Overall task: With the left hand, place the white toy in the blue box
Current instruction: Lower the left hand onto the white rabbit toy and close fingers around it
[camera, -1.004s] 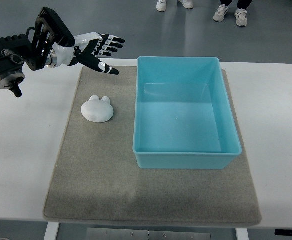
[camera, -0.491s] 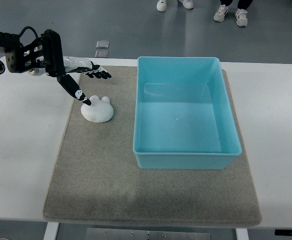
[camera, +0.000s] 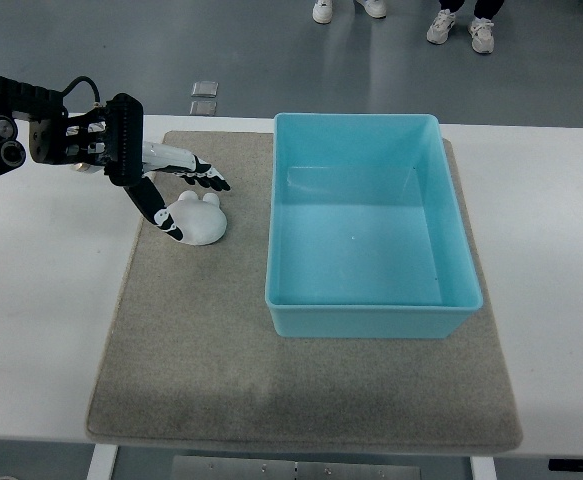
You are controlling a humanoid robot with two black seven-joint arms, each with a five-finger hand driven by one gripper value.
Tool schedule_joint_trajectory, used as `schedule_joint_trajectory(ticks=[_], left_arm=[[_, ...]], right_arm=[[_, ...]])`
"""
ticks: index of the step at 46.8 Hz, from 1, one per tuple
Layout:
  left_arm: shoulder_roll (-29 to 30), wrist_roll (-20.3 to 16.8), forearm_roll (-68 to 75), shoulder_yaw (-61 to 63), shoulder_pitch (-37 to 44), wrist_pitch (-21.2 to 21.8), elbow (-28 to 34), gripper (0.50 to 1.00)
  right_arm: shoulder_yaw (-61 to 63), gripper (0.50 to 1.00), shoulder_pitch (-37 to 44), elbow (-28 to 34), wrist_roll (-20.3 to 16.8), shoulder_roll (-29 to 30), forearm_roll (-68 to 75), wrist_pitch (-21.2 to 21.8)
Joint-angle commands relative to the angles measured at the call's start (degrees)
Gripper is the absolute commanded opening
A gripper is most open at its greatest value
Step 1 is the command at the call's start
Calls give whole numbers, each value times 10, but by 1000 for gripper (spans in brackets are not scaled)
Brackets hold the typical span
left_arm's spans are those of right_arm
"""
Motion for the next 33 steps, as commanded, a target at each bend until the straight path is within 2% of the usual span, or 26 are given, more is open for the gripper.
schedule_joint_trajectory(ticks=[1,7,9,15,27,32,33], left_arm=[[0,0,8,0,2,11,0,930],[-1,0,9,1,9,20,1,917],[-5,1,10,1,14,25,1,896],[-11,1,37,1,30,50,0,891],[-14,1,39,1,38,62,2,883],[-21,1,39,1,39,86,3,810],[-22,1,39,2,39,89,3,770]], right_arm=[[0,936,0,-1,0,0,0,0],[0,936,1,0,0,0,0,0],[0,936,0,-1,0,0,0,0],[0,936,0,-1,0,0,0,0],[0,936,0,-1,0,0,0,0],[0,936,0,0,0,0,0,0],[0,936,0,0,0,0,0,0]])
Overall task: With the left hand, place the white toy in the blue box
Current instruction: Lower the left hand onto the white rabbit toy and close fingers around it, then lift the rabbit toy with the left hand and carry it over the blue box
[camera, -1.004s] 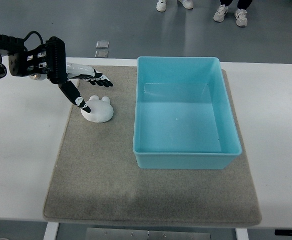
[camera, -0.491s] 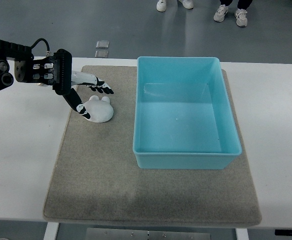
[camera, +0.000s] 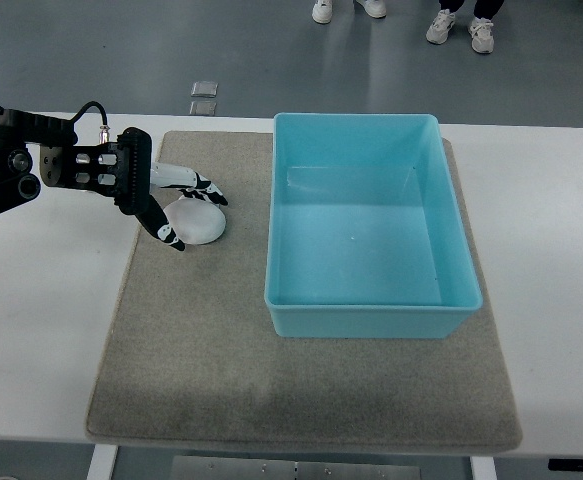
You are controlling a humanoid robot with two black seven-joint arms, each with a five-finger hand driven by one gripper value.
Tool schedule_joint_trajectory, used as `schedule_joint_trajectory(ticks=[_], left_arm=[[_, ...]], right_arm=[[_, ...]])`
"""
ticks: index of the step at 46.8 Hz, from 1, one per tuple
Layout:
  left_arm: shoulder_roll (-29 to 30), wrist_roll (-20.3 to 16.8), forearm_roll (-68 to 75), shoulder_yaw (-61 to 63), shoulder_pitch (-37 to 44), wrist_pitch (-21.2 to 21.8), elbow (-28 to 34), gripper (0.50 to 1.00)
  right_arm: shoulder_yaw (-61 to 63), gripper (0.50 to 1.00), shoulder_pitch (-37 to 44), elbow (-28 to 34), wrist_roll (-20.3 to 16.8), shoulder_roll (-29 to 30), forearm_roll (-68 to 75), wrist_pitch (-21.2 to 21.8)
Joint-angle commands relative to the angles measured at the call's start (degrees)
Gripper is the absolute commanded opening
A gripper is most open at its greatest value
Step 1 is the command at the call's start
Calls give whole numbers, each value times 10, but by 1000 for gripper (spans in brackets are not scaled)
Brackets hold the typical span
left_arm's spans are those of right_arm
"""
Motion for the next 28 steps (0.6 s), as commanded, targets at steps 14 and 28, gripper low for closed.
schedule_joint_trajectory(ticks=[14,28], left_arm=[[-5,0,14,0,0,15,9,500],[-5,0,12,-10,-5,16,17,500]], right_arm=[[0,936,0,0,0,0,0,0],[0,936,0,0,0,0,0,0]])
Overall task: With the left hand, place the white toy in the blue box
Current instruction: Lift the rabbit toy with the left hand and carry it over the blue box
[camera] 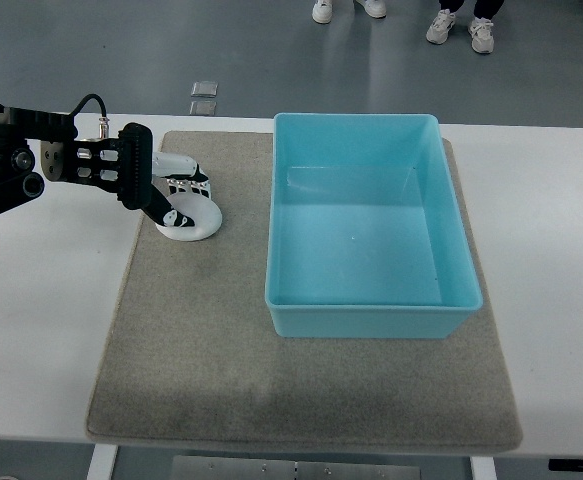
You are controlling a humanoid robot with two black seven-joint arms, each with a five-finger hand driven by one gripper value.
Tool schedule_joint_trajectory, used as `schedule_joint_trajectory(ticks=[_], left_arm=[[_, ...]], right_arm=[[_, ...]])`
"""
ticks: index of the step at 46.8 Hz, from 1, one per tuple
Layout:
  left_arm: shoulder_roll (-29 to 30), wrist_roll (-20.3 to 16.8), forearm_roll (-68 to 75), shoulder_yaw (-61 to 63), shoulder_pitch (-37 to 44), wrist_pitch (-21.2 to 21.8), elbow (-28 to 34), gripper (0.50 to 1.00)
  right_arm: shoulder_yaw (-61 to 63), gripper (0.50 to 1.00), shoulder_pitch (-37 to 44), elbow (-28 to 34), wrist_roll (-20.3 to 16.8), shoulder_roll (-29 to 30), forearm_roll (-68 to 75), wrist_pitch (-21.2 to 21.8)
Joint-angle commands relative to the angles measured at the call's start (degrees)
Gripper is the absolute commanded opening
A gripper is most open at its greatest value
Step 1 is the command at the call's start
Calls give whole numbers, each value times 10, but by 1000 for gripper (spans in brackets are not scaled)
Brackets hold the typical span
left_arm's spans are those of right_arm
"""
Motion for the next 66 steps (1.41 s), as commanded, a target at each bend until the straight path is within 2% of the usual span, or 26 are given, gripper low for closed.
schedule_joint_trajectory(ticks=[1,17,32,38,51,66], left_arm=[[0,0,-1,-3,-3,0,0,500],[-1,0,-6,-35,-46,15,3,500],[-24,0,-6,-64,-68,95,-3,500],[-32,-1,-10,-79,-68,114,-19,500],[-49,-13,-11,-81,-59,113,-87,500],[-102,-13,-11,-81,-25,113,-88,500]], right_arm=[[0,936,0,-1,0,0,0,0],[0,936,0,-1,0,0,0,0],[0,936,0,-1,0,0,0,0],[0,936,0,-1,0,0,0,0],[0,936,0,-1,0,0,0,0],[0,936,0,0,0,0,0,0]])
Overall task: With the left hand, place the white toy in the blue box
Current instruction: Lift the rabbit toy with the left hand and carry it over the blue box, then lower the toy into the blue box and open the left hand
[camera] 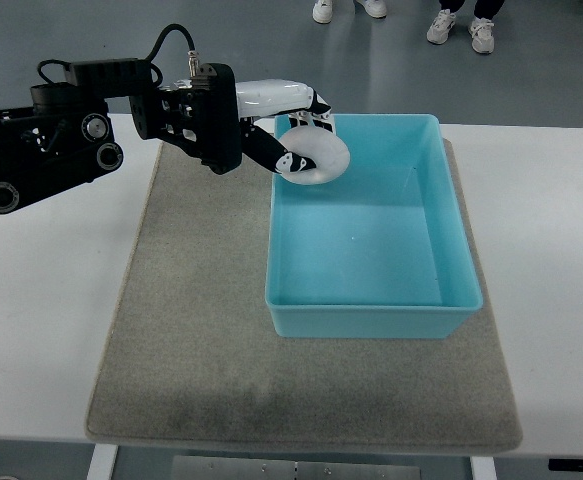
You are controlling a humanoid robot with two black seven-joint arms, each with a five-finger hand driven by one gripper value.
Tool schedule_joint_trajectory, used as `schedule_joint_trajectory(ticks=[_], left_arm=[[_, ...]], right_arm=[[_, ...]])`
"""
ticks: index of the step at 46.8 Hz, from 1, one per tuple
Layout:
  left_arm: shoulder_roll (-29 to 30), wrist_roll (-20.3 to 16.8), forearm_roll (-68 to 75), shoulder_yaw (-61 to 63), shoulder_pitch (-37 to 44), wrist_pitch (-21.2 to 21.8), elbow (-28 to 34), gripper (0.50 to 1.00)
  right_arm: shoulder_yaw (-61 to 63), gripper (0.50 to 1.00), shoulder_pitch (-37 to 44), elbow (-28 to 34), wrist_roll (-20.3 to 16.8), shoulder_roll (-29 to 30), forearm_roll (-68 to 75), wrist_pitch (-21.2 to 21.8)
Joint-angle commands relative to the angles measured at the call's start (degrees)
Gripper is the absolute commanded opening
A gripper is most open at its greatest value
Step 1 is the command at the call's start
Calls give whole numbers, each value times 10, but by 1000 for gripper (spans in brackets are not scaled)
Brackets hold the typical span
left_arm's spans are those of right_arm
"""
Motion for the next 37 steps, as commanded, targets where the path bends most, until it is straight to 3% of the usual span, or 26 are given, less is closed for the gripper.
schedule_joint_trajectory(ticks=[1,26,30,34,37], left_arm=[[-12,0,0,0,12,0,3,500],[-31,0,2,7,37,0,11,500],[-30,0,-1,7,38,1,11,589],[-30,-2,-1,6,38,2,11,720],[-30,-8,-1,5,40,2,11,763]], right_arm=[[0,936,0,0,0,0,0,0],[0,936,0,0,0,0,0,0],[0,936,1,0,0,0,0,0],[0,936,1,0,0,0,0,0],[0,936,0,-1,0,0,0,0]])
